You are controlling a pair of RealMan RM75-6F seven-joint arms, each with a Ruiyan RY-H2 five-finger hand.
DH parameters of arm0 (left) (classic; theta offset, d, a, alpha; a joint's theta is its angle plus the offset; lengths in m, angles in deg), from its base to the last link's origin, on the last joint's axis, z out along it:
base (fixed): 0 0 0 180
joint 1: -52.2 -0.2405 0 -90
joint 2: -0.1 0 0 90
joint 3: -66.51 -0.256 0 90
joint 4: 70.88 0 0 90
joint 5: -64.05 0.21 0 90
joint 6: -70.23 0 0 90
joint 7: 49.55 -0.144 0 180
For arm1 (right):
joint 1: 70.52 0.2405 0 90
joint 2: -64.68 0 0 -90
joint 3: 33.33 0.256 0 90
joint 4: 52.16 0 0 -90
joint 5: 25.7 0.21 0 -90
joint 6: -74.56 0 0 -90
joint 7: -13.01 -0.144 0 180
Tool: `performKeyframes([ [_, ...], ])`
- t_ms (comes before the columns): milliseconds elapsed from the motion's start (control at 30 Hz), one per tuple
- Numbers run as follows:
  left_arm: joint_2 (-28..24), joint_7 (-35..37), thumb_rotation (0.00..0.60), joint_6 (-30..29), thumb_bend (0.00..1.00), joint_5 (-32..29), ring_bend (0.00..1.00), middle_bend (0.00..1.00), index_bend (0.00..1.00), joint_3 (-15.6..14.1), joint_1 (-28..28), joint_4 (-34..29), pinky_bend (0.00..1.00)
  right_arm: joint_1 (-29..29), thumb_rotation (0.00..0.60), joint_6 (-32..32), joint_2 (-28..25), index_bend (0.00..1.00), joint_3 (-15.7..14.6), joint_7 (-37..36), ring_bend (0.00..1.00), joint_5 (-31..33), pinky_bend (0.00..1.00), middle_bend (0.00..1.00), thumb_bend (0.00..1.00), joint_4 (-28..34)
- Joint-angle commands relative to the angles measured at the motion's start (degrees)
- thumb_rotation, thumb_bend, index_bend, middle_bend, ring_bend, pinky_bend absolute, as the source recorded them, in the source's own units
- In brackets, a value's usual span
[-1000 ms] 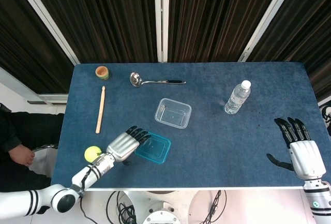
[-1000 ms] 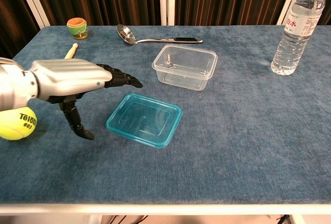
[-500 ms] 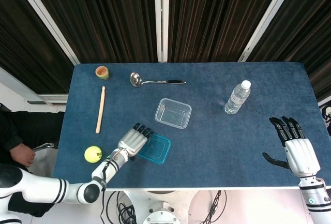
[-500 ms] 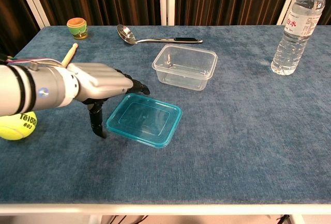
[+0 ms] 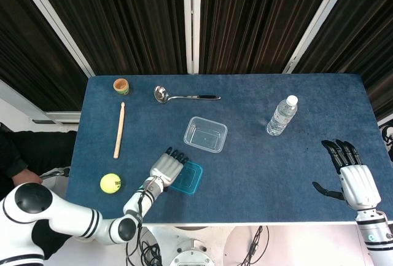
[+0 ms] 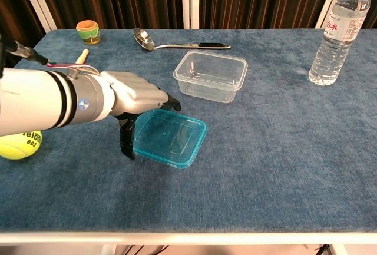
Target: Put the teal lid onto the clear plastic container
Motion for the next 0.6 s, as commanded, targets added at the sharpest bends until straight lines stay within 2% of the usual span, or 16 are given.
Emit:
performKeyframes([
  [33, 0.5, 0.4, 0.600, 0.0, 0.02, -0.5, 0.00, 0.02, 0.10, -0.3, 0.5, 0.6, 0.02, -0.2, 0.600, -0.2, 0.0, 0.00, 0.1, -0.7, 0.00, 0.0, 0.03, 0.09, 0.10, -0.4],
  [267, 1.3, 1.1, 0.600, 0.4, 0.13, -1.6, 0.00, 0.03, 0.13, -1.2, 1.8, 1.8, 0.03, -0.4, 0.600, -0.5, 0.1, 0.00, 0.4, -1.5, 0.00, -0.2, 0.03, 0.09, 0.10, -0.8],
  [400, 1.2, 2.3, 0.600, -0.5, 0.23, 1.1, 0.02, 0.14, 0.23, -2.1, 1.5, 1.5, 0.03, -0.5, 0.600, -0.9, 0.2, 0.00, 0.6, -2.1, 0.00, -0.1, 0.03, 0.09, 0.10, -1.0],
  [600, -1.4, 5.2, 0.600, -1.9, 0.26, 6.3, 0.07, 0.21, 0.30, -3.7, -0.2, -2.1, 0.04, -0.4, 0.600, -1.2, 0.2, 0.00, 0.9, -2.3, 0.00, -0.3, 0.03, 0.09, 0.10, -0.8],
])
